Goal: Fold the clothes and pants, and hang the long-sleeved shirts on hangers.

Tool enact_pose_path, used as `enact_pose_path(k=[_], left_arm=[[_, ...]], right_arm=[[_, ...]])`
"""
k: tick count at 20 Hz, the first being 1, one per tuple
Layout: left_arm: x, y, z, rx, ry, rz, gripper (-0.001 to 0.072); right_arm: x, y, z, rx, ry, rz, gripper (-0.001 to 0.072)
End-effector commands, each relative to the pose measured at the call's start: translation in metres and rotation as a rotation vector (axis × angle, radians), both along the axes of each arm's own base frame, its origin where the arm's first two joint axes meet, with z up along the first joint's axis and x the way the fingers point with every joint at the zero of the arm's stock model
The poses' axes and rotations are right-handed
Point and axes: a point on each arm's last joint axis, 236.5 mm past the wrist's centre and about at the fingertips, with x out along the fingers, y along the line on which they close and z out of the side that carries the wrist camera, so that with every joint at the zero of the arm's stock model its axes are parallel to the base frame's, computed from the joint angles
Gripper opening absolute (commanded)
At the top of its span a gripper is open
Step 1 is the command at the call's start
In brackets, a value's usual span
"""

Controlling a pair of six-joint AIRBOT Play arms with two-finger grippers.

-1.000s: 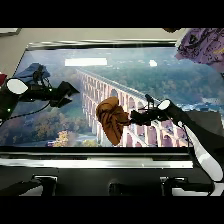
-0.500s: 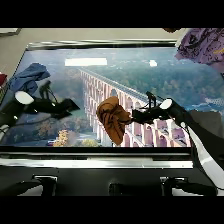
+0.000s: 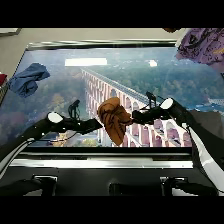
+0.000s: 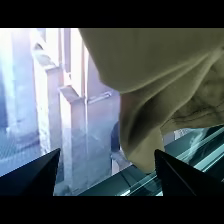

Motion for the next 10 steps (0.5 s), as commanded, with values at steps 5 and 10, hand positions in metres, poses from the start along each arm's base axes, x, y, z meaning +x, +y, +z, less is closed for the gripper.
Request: enact_pose_path(k=[5, 10], left_arm=[[0.002, -0.052, -0.009, -0.094, 0.010, -0.020, 0.0646], [0.013, -0.061, -0.014, -0.110, 0.025, -0.011, 0.0046]], right_arm=[[-0.009, 0.002, 0.000, 0.007, 0.040, 0.011, 0.0032], [-0.012, 0.002, 0.001, 0.008, 0.047, 0.018, 0.0032]])
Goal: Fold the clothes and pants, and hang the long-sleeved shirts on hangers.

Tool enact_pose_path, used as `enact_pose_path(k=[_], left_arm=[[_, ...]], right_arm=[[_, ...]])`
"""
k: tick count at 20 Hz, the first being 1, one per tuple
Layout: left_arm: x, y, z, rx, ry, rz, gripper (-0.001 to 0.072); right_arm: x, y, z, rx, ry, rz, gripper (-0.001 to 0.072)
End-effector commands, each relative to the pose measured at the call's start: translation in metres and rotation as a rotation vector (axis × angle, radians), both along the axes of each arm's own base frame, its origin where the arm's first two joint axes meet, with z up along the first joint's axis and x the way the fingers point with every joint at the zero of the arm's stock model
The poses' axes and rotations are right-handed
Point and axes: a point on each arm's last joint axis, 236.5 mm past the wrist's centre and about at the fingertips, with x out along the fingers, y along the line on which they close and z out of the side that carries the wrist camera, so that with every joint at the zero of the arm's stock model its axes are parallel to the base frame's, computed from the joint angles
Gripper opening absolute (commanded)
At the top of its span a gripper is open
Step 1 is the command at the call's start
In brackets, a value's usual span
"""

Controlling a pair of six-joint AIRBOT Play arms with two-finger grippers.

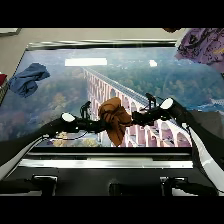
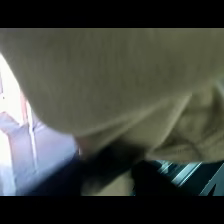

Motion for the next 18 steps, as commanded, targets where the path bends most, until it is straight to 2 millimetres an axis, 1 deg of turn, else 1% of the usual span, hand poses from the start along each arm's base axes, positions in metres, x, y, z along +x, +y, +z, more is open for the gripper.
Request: enact_pose_path(k=[1, 2, 3, 4, 5, 6, 7, 8, 9, 10, 11, 12, 13, 14, 15, 16, 17, 18], left_arm=[[0.008, -0.008, 0.004, -0.023, -0.017, -0.009, 0.0019], [0.013, -0.007, 0.012, -0.036, -0.027, -0.015, 0.0018], [0.020, -0.004, 0.025, -0.052, -0.048, -0.022, 0.0017], [0.031, 0.003, 0.042, -0.060, -0.091, -0.029, 0.0015], [0.045, 0.012, 0.062, -0.061, -0.140, -0.024, 0.0014], [0.063, 0.027, 0.087, -0.051, -0.194, -0.005, 0.0014], [0.081, 0.043, 0.116, -0.039, -0.260, 0.020, 0.0014], [0.100, 0.061, 0.155, -0.029, -0.345, 0.053, 0.0014], [0.115, 0.078, 0.195, -0.023, -0.429, 0.088, 0.0014], [0.127, 0.094, 0.242, -0.020, -0.528, 0.125, 0.0014], [0.133, 0.108, 0.288, -0.021, -0.627, 0.156, 0.0014], [0.133, 0.119, 0.338, -0.028, -0.736, 0.181, 0.0014], [0.129, 0.127, 0.382, -0.043, -0.831, 0.201, 0.0014], [0.120, 0.135, 0.425, -0.058, -0.916, 0.225, 0.0015], [0.109, 0.142, 0.459, -0.063, -0.982, 0.250, 0.0014], [0.095, 0.151, 0.487, -0.046, -1.047, 0.271, 0.0014], [0.082, 0.161, 0.509, -0.019, -1.093, 0.306, 0.0014], [0.070, 0.172, 0.522, 0.011, -1.115, 0.346, 0.0015]], right_arm=[[-0.002, 0.000, 0.002, -0.004, -0.002, 0.010, 0.0031], [0.002, -0.005, 0.005, -0.029, -0.031, 0.022, 0.0031], [0.008, -0.012, 0.013, -0.066, -0.076, 0.037, 0.0030], [0.021, -0.024, 0.028, -0.124, -0.140, 0.046, 0.0030], [0.038, -0.036, 0.050, -0.184, -0.223, 0.041, 0.0029], [0.060, -0.051, 0.082, -0.251, -0.338, 0.020, 0.0029], [0.081, -0.064, 0.120, -0.306, -0.458, -0.005, 0.0028], [0.099, -0.077, 0.168, -0.358, -0.589, -0.034, 0.0029], [0.109, -0.087, 0.214, -0.395, -0.698, -0.064, 0.0029], [0.114, -0.095, 0.263, -0.422, -0.809, -0.089, 0.0029], [0.114, -0.101, 0.311, -0.432, -0.911, -0.116, 0.0029], [0.109, -0.104, 0.352, -0.431, -0.997, -0.142, 0.0029], [0.099, -0.108, 0.393, -0.423, -1.083, -0.168, 0.0029], [0.086, -0.109, 0.427, -0.411, -1.154, -0.189, 0.0030], [0.072, -0.112, 0.457, -0.399, -1.221, -0.209, 0.0030], [0.054, -0.115, 0.487, -0.387, -1.288, -0.229, 0.0030], [0.033, -0.118, 0.512, -0.381, -1.350, -0.242, 0.0030], [0.014, -0.121, 0.531, -0.379, -1.401, -0.251, 0.0030]])
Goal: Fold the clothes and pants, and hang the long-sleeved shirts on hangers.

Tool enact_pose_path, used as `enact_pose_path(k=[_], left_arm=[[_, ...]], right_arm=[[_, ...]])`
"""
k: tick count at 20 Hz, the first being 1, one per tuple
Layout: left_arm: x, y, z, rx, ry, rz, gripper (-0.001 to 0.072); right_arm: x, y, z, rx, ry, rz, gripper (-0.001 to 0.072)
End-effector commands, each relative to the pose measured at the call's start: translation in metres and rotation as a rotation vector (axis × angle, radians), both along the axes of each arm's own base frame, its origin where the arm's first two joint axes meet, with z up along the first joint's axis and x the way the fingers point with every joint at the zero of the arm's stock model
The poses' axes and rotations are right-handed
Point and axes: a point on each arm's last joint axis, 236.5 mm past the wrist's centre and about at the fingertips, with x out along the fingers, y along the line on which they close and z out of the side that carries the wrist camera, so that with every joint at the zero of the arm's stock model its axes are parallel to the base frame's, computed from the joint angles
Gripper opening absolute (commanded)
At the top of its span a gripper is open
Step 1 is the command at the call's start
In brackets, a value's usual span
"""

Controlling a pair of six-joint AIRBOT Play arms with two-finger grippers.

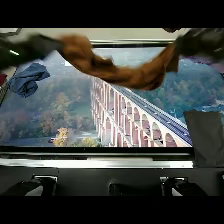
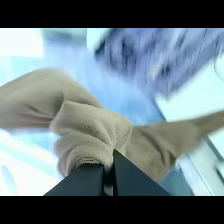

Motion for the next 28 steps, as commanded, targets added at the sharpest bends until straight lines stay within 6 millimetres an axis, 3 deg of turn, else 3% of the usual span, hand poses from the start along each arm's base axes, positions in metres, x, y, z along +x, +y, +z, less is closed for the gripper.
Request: enact_pose_path(k=[1, 3, 5, 6, 8, 10, 11, 16, 19, 22, 25, 28], left_arm=[[-0.047, 0.046, 0.080, 0.021, -0.142, 0.181, 0.0014], [-0.068, 0.083, 0.084, 0.016, -0.093, 0.341, 0.0015], [-0.088, 0.125, 0.079, 0.010, -0.025, 0.520, 0.0014], [-0.096, 0.143, 0.074, 0.029, 0.001, 0.591, 0.0015], [-0.100, 0.166, 0.047, 0.095, 0.105, 0.683, 0.0015], [-0.088, 0.168, -0.001, 0.170, 0.259, 0.690, 0.0015], [-0.079, 0.167, -0.032, 0.212, 0.351, 0.682, 0.0015], [-0.033, 0.159, -0.205, 0.394, 0.745, 0.633, 0.0017], [-0.013, 0.150, -0.317, 0.439, 0.913, 0.589, 0.0018], [-0.006, 0.140, -0.406, 0.452, 1.050, 0.556, 0.0018], [-0.010, 0.136, -0.455, 0.470, 1.166, 0.536, 0.0019], [-0.012, 0.135, -0.461, 0.475, 1.183, 0.533, 0.0019]], right_arm=[[-0.072, -0.020, 0.094, -0.015, -0.244, -0.026, 0.0030], [-0.112, -0.034, 0.120, -0.025, -0.326, -0.057, 0.0030], [-0.139, -0.049, 0.136, -0.013, -0.378, -0.103, 0.0030], [-0.143, -0.053, 0.138, 0.002, -0.384, -0.121, 0.0030], [-0.131, -0.054, 0.125, 0.030, -0.327, -0.136, 0.0031], [-0.094, -0.048, 0.082, 0.022, -0.163, -0.142, 0.0031], [-0.071, -0.045, 0.049, 0.009, -0.046, -0.148, 0.0031], [0.028, -0.015, -0.147, -0.046, 0.561, -0.130, 0.0032], [0.077, 0.015, -0.254, -0.018, 0.773, -0.073, 0.0031], [0.112, 0.031, -0.343, 0.012, 0.881, -0.058, 0.0031], [0.120, 0.032, -0.390, 0.009, 0.947, -0.075, 0.0031], [0.123, 0.033, -0.393, 0.017, 0.940, -0.080, 0.0040]])
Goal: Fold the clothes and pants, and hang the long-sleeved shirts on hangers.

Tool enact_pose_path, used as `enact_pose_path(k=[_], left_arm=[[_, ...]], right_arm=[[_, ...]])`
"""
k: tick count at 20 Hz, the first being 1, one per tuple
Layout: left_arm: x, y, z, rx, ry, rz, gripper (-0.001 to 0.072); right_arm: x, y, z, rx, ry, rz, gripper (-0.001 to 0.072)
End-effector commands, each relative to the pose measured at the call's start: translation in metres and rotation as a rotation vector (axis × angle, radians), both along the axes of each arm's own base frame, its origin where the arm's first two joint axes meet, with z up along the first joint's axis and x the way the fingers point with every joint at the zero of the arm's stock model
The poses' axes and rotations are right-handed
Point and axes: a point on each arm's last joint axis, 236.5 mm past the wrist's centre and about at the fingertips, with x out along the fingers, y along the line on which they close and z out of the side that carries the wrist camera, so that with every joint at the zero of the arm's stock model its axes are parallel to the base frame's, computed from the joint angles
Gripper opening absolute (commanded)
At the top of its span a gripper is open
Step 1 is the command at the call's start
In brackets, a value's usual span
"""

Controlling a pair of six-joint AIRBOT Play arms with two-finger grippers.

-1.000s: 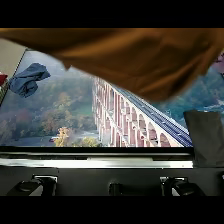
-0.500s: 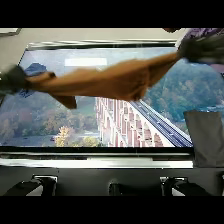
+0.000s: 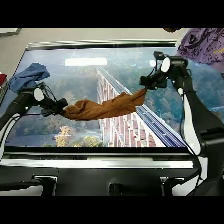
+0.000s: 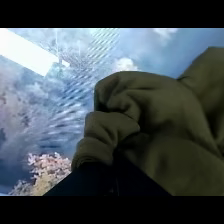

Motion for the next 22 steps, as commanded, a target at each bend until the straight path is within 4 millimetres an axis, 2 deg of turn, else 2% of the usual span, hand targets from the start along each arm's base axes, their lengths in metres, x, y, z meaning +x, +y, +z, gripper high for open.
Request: enact_pose_path(k=[1, 2, 4, 7, 9, 11, 13, 17, 20, 22], left_arm=[[-0.003, -0.003, -0.022, -0.015, 0.041, 0.009, 0.0020], [-0.003, -0.003, -0.020, -0.015, 0.036, 0.008, 0.0020], [-0.002, -0.004, -0.016, -0.017, 0.027, 0.009, 0.0020], [-0.001, -0.005, -0.012, -0.025, 0.016, 0.011, 0.0020], [-0.001, -0.006, -0.010, -0.029, 0.013, 0.012, 0.0020], [-0.001, -0.007, -0.010, -0.033, 0.013, 0.013, 0.0020], [-0.001, -0.008, -0.010, -0.036, 0.014, 0.015, 0.0020], [-0.007, -0.007, -0.011, -0.034, 0.038, 0.013, 0.0020], [-0.007, -0.007, -0.011, -0.034, 0.040, 0.013, 0.0020], [-0.007, -0.007, -0.011, -0.034, 0.040, 0.013, 0.0021]], right_arm=[[0.007, 0.004, -0.016, 0.030, 0.014, -0.042, 0.0201], [0.007, 0.000, -0.006, 0.036, 0.003, -0.056, 0.0470], [0.001, -0.012, 0.022, 0.096, 0.003, -0.075, 0.0481], [-0.009, -0.062, 0.064, 0.250, -0.012, -0.132, 0.0477], [-0.038, -0.085, 0.065, 0.366, 0.086, -0.116, 0.0478], [-0.068, -0.090, 0.045, 0.491, 0.213, -0.130, 0.0479], [-0.081, -0.076, 0.018, 0.604, 0.279, -0.159, 0.0478], [-0.108, -0.014, -0.038, 0.770, 0.397, -0.189, 0.0478], [-0.114, 0.026, -0.068, 0.749, 0.396, -0.190, 0.0477], [-0.111, 0.046, -0.079, 0.724, 0.379, -0.191, 0.0477]])
